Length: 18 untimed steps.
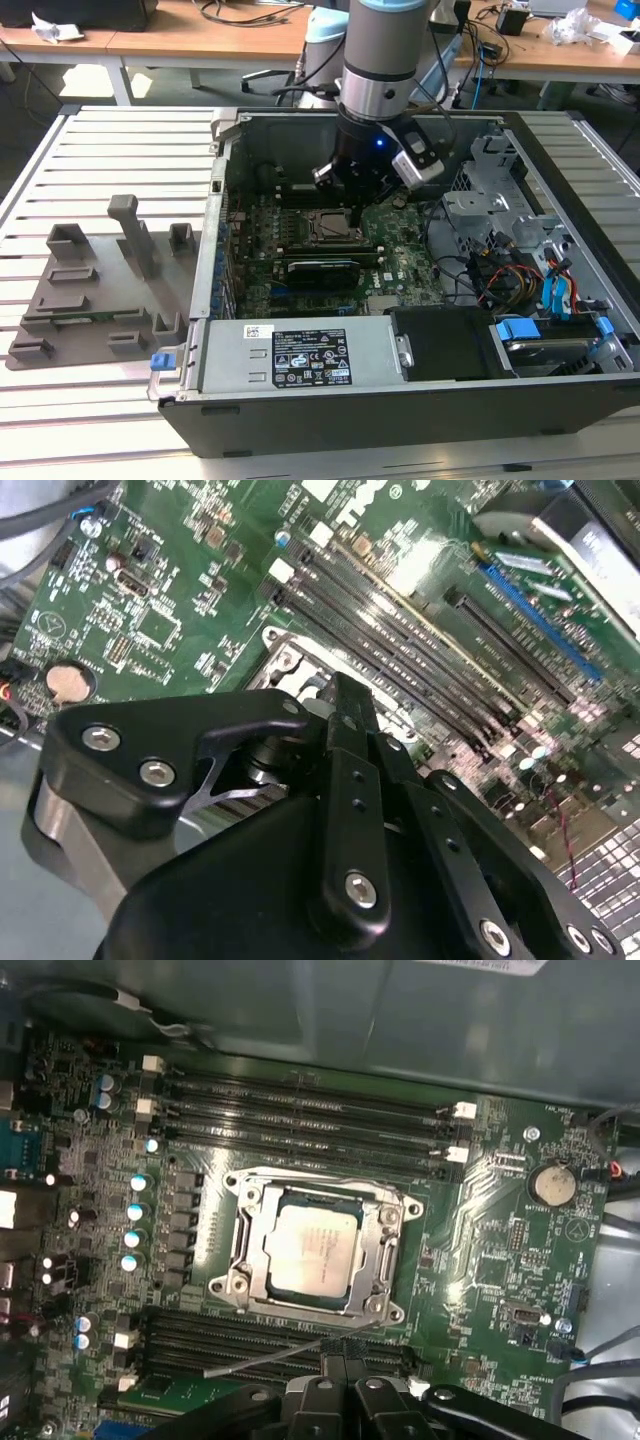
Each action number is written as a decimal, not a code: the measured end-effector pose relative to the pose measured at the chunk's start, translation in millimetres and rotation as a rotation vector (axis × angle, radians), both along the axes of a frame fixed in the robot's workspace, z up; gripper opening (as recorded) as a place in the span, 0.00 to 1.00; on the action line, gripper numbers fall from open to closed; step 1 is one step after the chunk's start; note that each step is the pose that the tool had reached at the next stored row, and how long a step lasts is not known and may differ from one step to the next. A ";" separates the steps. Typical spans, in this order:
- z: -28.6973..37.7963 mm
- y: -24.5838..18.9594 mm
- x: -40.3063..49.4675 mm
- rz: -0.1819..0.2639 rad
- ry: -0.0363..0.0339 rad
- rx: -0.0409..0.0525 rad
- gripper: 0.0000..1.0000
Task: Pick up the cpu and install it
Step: 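Install the second cpu locking lever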
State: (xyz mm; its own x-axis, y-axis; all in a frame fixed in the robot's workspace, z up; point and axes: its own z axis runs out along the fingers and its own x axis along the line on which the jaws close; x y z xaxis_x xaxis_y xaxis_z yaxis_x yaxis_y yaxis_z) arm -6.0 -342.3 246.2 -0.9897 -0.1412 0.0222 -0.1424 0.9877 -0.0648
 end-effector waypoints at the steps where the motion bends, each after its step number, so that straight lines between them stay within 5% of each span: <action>1: 0.0 -1.5 0.0 0.000 0.0000 0.0000 0.11; 16: -1.2 -16.9 -0.1 0.000 0.0000 0.0041 0.11; 17: -1.4 -17.1 -0.1 0.000 0.0001 0.0106 0.11; 18: -1.5 -17.2 -0.1 0.000 0.0000 0.0393 0.11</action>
State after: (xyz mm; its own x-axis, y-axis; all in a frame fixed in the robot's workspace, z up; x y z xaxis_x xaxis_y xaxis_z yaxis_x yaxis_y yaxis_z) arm -6.1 -359.4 244.8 -0.9897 -0.1420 0.0167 -0.1424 0.9895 -0.0259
